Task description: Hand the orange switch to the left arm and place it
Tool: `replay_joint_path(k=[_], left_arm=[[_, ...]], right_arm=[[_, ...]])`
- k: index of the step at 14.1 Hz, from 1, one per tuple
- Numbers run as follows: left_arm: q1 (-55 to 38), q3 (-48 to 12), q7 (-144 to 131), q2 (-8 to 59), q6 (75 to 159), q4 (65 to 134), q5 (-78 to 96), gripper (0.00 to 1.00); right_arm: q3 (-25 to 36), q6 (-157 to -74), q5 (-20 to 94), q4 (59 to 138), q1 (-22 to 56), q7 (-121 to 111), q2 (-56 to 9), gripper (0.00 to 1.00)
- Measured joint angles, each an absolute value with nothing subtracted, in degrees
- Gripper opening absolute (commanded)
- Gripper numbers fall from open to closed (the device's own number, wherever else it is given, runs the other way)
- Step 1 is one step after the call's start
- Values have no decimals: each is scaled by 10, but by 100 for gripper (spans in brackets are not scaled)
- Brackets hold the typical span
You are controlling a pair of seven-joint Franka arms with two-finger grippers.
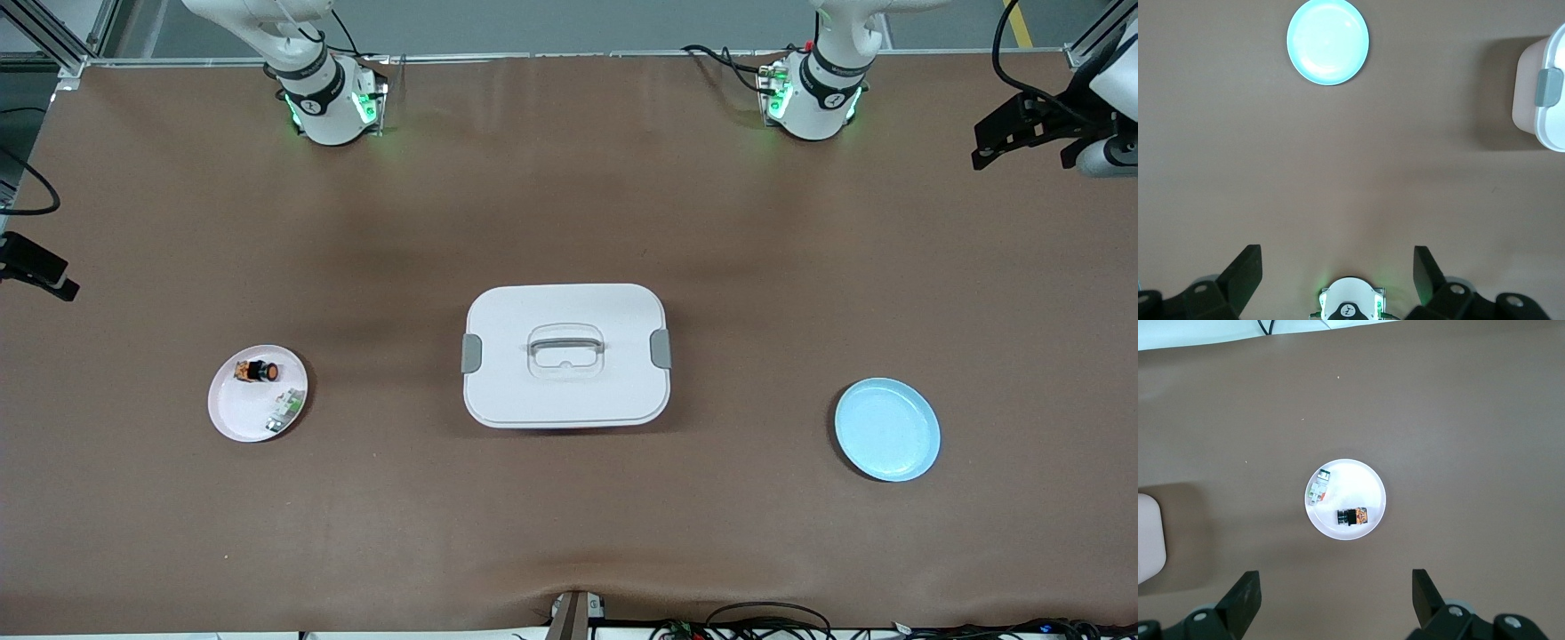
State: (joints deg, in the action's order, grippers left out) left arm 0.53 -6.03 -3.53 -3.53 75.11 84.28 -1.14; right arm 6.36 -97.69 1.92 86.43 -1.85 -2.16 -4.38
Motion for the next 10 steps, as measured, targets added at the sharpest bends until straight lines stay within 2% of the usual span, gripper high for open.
replay_joint_path(k=[10], left_arm=[[0,-60,-34,-32,755,842,-11,100]], right_arm=[[64,-977,19,864,-18,-19,-58,100]])
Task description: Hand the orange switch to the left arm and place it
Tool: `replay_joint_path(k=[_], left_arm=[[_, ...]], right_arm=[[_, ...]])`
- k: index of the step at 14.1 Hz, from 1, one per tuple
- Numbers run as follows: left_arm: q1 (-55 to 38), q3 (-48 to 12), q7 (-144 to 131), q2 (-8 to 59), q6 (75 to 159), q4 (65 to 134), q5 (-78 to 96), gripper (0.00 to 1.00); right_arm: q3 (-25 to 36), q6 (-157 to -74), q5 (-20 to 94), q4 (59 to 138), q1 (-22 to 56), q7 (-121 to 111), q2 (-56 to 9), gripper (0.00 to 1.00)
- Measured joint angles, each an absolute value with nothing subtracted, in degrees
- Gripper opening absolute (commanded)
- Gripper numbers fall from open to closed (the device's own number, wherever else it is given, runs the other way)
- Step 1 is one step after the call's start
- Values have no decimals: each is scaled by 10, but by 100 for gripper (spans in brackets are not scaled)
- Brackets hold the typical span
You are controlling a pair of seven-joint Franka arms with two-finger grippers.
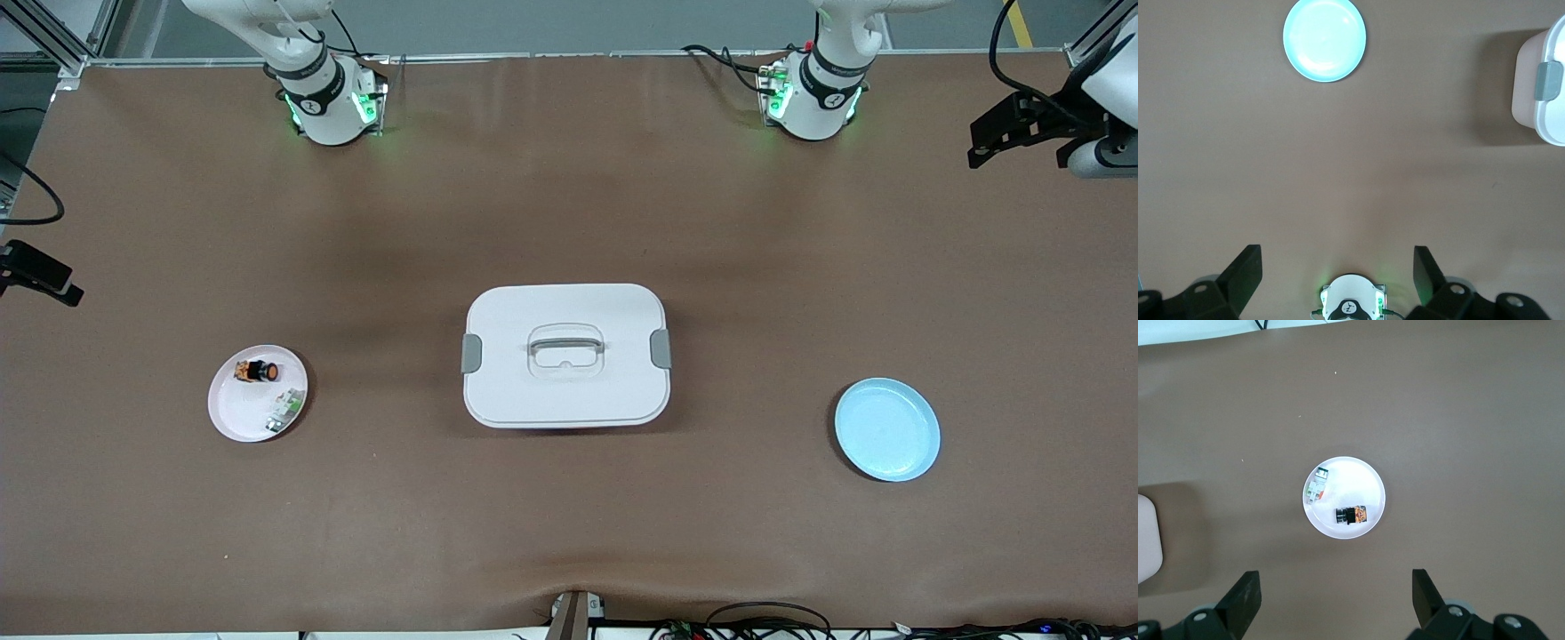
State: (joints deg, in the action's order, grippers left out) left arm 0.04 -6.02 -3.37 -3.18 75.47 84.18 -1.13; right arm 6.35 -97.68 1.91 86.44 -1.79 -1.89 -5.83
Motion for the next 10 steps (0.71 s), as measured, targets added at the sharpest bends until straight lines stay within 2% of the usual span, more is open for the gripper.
replay_joint_path(k=[4,10], left_arm=[[1,-60,-34,-30,779,837,-11,100],[1,-61,-34,-29,796,837,-10,100]], right_arm=[[61,-974,19,867,-17,-19,-99,100],[62,-974,19,869,-18,-19,-202,100]])
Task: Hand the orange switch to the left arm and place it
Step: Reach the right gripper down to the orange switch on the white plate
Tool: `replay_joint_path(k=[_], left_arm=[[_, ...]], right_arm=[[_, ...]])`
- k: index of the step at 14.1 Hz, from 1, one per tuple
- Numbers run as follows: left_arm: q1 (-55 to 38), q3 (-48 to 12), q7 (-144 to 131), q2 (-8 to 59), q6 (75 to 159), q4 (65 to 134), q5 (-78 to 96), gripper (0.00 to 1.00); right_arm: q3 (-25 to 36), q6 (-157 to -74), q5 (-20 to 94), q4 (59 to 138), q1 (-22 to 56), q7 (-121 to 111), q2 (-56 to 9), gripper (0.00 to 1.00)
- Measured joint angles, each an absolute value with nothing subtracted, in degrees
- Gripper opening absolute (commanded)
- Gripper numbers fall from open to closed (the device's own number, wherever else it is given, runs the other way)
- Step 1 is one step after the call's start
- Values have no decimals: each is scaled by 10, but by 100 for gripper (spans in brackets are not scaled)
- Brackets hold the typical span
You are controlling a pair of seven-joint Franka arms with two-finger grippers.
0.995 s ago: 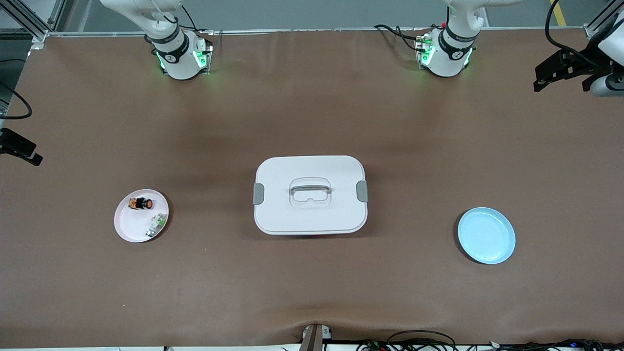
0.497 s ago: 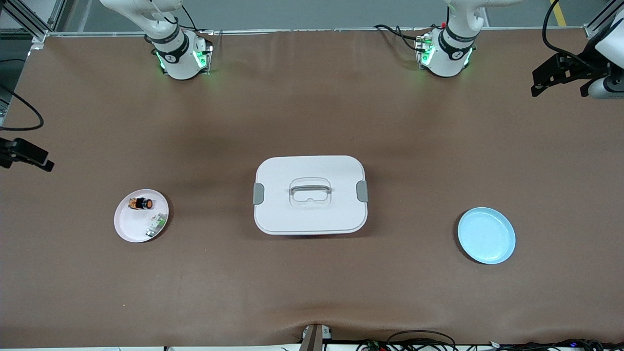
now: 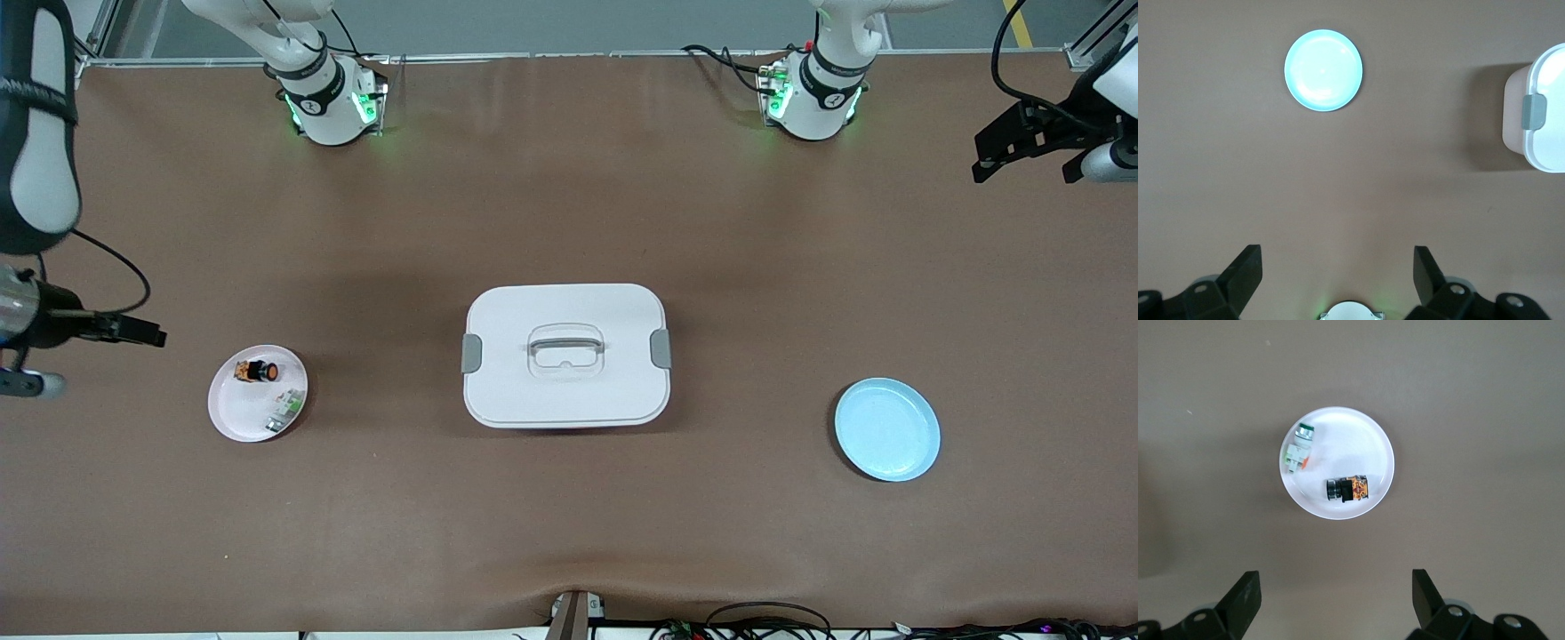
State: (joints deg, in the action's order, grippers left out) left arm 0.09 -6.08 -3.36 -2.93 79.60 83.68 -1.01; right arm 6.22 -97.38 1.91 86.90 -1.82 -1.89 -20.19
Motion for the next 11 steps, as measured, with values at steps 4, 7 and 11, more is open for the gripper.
replay_joint_path(k=[4,7,11], left_arm=[[1,-68,-34,-29,809,839,-10,100],[1,-68,-34,-28,829,845,-10,100],[1,-68,-34,-19,864,852,-10,100]], right_arm=[[62,-975,19,869,-18,-19,-267,100],[62,-983,20,869,-18,-19,-305,100],[62,-1022,20,869,-18,-19,-347,100]])
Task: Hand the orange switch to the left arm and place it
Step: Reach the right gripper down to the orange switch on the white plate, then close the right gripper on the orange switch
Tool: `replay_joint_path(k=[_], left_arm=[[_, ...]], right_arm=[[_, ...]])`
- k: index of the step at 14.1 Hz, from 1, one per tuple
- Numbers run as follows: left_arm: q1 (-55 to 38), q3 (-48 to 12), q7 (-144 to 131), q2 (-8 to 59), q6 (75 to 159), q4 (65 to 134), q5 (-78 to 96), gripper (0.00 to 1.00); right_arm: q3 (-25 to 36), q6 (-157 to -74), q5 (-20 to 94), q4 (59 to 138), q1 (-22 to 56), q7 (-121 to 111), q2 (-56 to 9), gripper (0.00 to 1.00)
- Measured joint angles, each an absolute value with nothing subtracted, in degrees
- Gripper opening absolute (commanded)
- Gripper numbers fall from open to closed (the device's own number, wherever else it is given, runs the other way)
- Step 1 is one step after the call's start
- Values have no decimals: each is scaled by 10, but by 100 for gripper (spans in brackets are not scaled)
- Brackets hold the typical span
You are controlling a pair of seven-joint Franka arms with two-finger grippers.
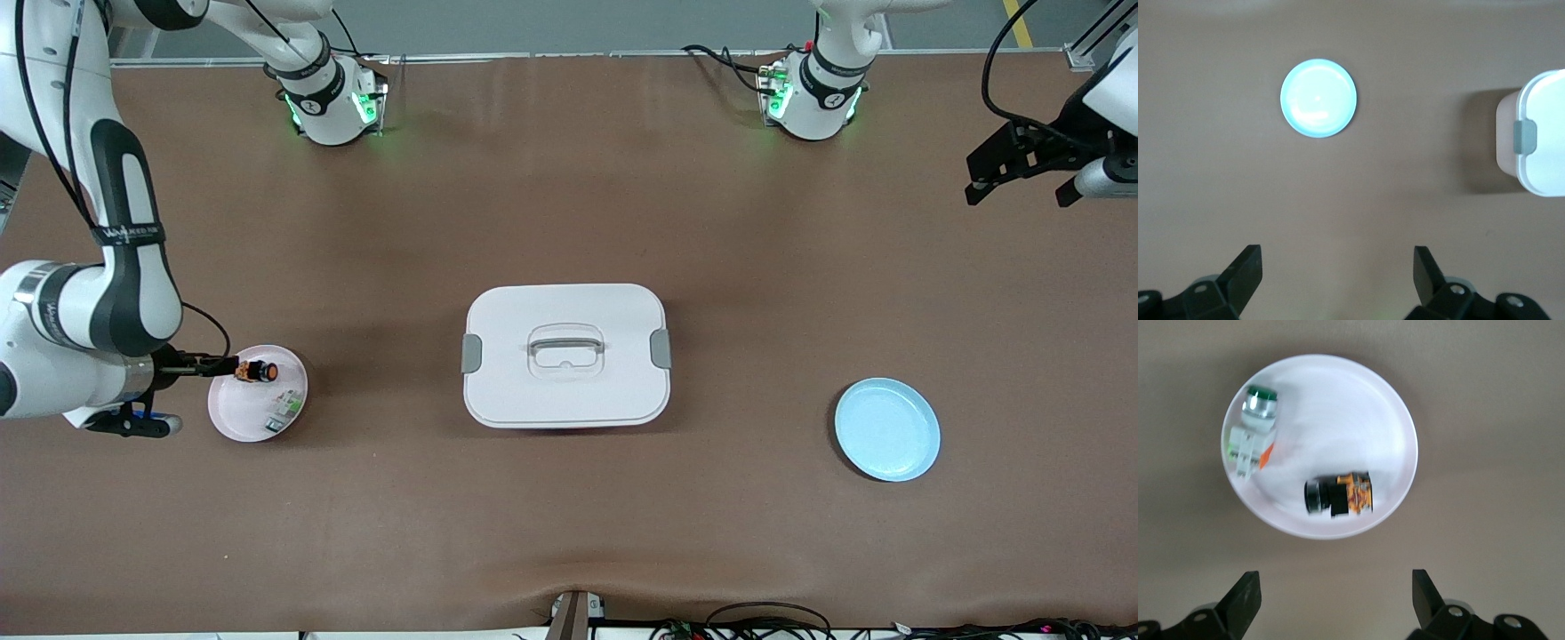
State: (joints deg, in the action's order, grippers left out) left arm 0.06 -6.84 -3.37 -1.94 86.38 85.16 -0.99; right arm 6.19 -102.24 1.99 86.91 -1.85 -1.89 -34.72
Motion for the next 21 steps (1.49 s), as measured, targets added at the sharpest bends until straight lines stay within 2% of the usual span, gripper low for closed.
replay_joint_path(k=[5,21], left_arm=[[-6,-76,-36,13,889,855,-10,100],[-5,-87,-37,-6,906,852,-10,100]], right_arm=[[62,-1130,20,907,-19,-27,-377,100],[60,-1218,31,982,-20,-58,-392,100]])
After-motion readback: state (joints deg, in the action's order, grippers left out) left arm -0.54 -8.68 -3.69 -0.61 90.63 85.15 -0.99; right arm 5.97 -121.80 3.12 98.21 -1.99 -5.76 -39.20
